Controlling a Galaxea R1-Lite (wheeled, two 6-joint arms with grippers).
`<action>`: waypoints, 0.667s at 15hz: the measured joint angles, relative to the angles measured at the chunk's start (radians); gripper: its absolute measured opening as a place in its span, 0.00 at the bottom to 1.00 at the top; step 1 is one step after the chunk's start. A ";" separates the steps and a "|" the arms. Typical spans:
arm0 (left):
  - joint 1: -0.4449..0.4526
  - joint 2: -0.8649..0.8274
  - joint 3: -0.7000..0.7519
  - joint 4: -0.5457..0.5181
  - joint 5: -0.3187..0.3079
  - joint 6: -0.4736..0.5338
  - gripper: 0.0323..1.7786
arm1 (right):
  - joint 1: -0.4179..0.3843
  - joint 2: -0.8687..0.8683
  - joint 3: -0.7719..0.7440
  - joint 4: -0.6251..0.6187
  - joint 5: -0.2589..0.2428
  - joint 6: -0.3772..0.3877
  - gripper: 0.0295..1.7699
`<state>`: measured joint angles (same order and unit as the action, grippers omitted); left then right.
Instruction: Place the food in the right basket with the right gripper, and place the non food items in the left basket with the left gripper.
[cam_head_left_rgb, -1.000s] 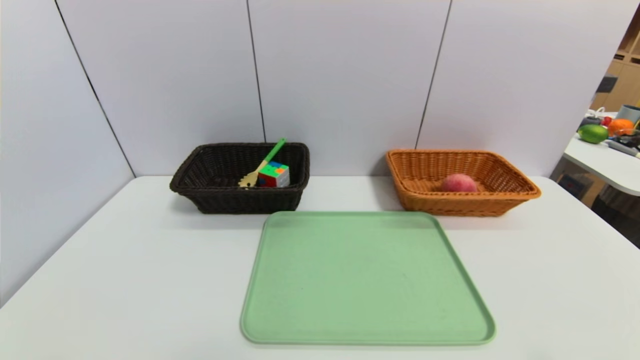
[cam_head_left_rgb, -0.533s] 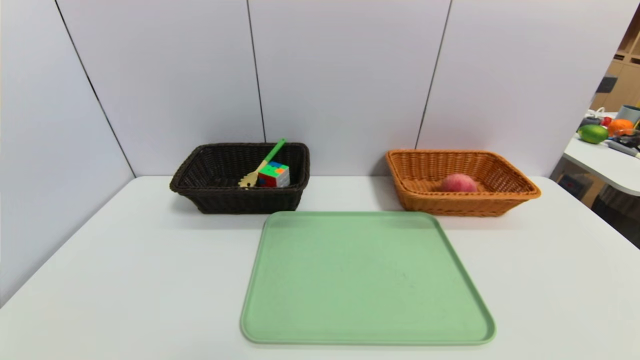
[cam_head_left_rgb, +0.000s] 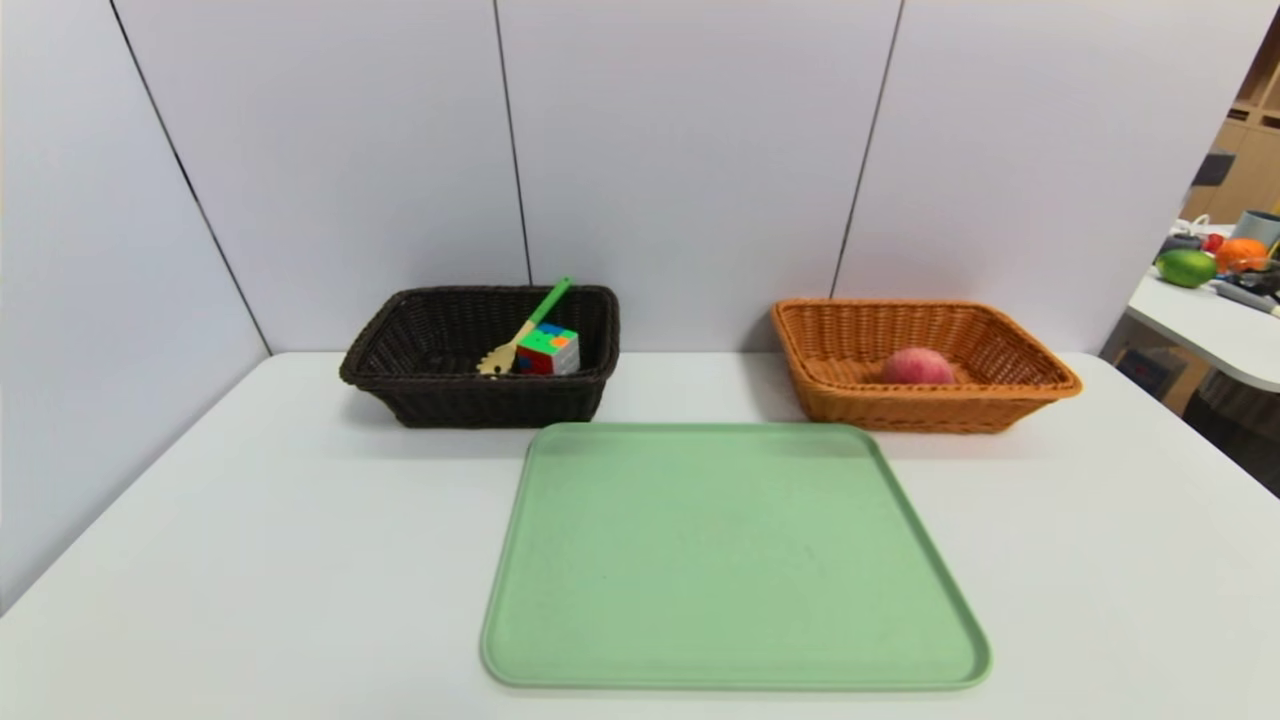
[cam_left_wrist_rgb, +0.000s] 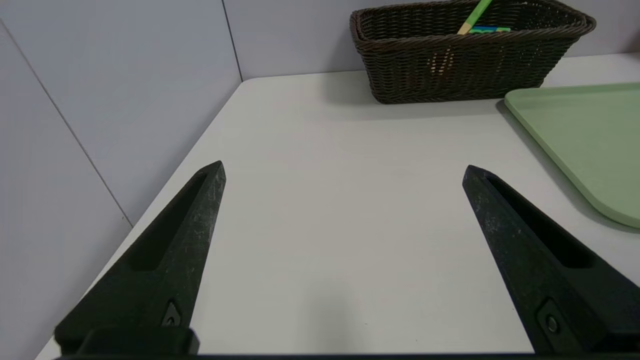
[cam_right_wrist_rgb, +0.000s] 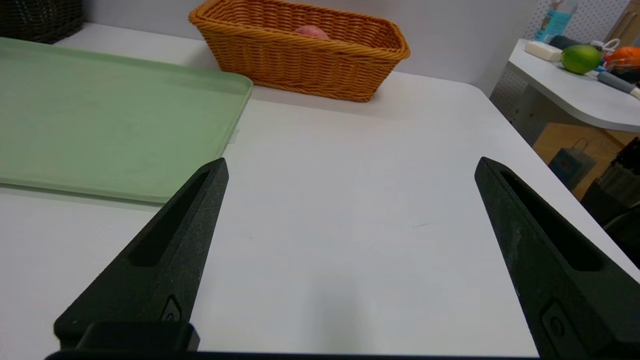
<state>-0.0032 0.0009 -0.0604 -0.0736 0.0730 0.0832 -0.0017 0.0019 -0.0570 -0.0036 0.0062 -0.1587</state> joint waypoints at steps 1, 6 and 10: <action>0.000 0.000 0.024 -0.029 -0.009 0.001 0.95 | 0.000 -0.001 0.004 0.000 0.002 0.001 0.96; 0.000 -0.001 0.060 -0.013 -0.059 0.010 0.95 | 0.000 -0.002 0.007 0.002 0.027 0.004 0.96; 0.000 -0.001 0.060 0.069 -0.080 0.011 0.95 | 0.000 -0.002 0.033 -0.001 0.044 0.000 0.96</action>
<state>-0.0032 0.0000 0.0000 -0.0043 -0.0070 0.0947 -0.0017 0.0000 -0.0240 -0.0043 0.0500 -0.1587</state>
